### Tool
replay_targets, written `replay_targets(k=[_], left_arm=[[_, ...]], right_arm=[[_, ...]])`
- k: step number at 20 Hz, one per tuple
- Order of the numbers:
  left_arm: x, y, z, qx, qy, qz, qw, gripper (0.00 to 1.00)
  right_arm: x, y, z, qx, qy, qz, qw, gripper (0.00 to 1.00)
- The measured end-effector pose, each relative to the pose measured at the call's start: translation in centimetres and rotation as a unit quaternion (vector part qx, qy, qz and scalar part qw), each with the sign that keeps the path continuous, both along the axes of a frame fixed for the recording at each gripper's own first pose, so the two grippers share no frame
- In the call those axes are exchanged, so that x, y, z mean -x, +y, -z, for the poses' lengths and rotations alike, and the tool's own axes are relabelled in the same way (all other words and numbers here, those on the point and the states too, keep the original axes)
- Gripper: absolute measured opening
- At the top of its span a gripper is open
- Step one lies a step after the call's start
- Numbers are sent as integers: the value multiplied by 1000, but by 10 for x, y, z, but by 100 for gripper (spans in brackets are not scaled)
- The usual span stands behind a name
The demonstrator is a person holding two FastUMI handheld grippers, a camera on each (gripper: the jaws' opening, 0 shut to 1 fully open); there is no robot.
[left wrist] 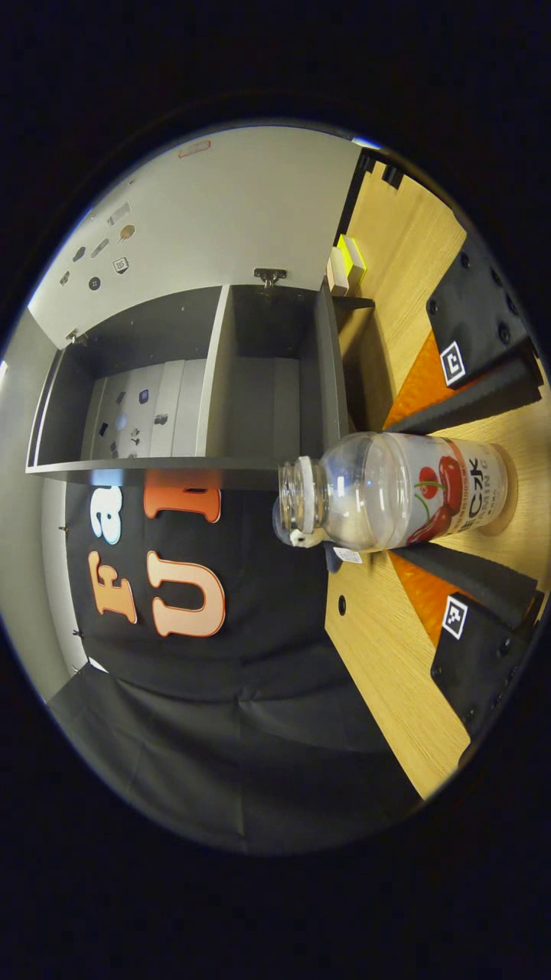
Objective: Open the cabinet door with the right hand, grasp the bottle in the cabinet with the left hand and place it on the coaster, then close the cabinet door with the right hand.
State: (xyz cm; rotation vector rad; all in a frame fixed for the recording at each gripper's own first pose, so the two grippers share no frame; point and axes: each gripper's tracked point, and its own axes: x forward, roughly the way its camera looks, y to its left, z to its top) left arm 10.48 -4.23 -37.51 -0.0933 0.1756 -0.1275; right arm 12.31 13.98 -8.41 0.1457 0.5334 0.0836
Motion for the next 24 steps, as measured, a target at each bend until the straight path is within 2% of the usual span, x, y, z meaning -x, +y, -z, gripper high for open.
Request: replay_targets(k=[2,3,4,20,24], left_arm=[[0,-2,6,-2,4,-2,1000,84],[1,-1,8,-2,3,-3,1000,84],[0,-4,11,-5,6,-3,1000,84],[0,-3,22,-11,17,-3,1000,84],[2,2,30,-13,26,-14,999,87]], right_arm=[[1,-1,1,1,3,1,1000,86],[2,-1,2,3,5,1,1000,81],[3,-2,2,3,7,2,1000,86],[8,-1,4,0,21,3,1000,86],[7,-1,4,2,20,2,1000,86]])
